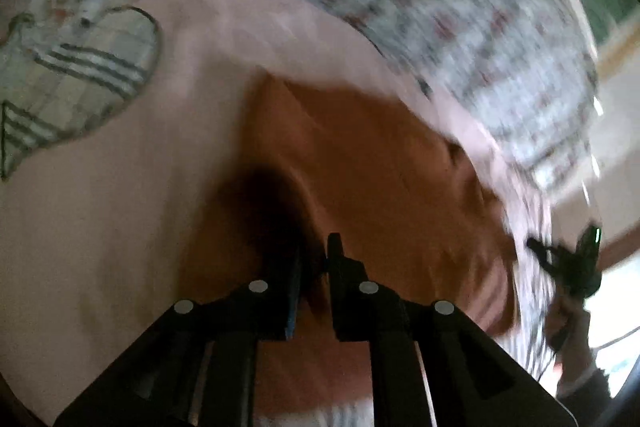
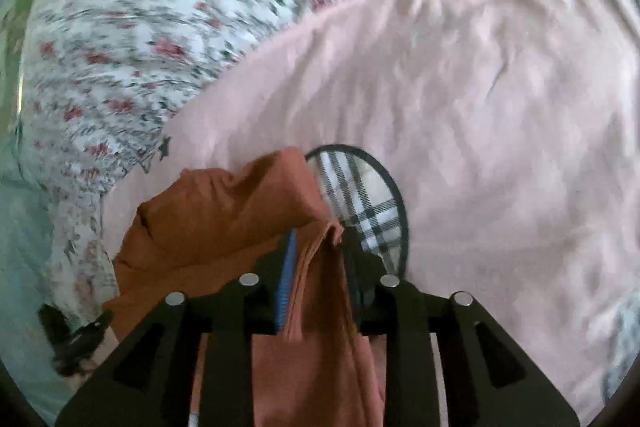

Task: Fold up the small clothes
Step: 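Lay the folded sweater down and open both grippers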

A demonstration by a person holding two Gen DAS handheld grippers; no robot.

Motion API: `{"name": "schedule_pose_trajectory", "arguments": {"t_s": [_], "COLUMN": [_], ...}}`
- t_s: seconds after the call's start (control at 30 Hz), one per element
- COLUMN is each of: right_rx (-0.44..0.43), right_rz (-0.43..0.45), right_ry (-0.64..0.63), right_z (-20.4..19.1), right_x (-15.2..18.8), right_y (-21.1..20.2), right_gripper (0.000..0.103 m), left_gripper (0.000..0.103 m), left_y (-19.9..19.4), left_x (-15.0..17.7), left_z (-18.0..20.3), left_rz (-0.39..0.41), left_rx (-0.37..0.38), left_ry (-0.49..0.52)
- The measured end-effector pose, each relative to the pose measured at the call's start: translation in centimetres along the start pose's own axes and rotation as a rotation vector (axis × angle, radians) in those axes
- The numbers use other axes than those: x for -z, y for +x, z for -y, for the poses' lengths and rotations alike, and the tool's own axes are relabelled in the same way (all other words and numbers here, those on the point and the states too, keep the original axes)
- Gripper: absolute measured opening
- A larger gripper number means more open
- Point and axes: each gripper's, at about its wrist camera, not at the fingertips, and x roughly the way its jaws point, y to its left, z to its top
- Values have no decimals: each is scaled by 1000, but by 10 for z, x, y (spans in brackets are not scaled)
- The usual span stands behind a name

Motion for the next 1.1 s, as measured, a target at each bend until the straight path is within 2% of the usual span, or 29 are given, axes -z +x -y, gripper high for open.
{"name": "schedule_pose_trajectory", "arguments": {"t_s": [0.07, 0.17, 0.27, 0.33, 0.43, 0.57, 0.67, 0.73, 0.77, 0.83, 0.9, 1.1], "right_rx": [-60, -149, -143, -98, -52, 76, 60, 76, 97, 92, 79, 43], "right_rz": [-47, -212, -328, -372, -340, -175, -54, 6, 37, 59, 46, -31], "right_ry": [-70, -229, -331, -385, -399, -311, -125, -82, -81, -68, -56, -65], "right_z": [-20, -56, -74, -80, -81, -67, -39, -30, -29, -25, -26, -36], "right_x": [18, 53, 70, 69, 44, -17, -61, -72, -73, -67, -57, -7], "right_y": [-3, 21, 54, 77, 92, 95, 80, 66, 58, 46, 41, 31], "right_gripper": [26, 26, 26, 26, 24, 26, 26, 27, 27, 30, 30, 32], "left_gripper": [13, 13, 13, 14, 13, 14, 15, 19, 29, 46, 47, 48], "left_y": [10, 45, 78, 92, 105, 111, 100, 83, 76, 60, 49, 25], "left_x": [20, 45, 49, 38, -4, -70, -105, -119, -122, -120, -111, -58], "left_z": [16, 45, 67, 78, 75, 47, 36, 29, 27, 22, 15, -6], "left_rz": [-50, -155, -225, -242, -208, -110, -19, 51, 79, 148, 173, 142], "left_rx": [44, 81, 25, -11, -81, -160, -249, -230, -237, -318, -326, -299], "left_ry": [27, 80, 166, 234, 251, 148, 93, 36, 14, -14, -41, -115]}}
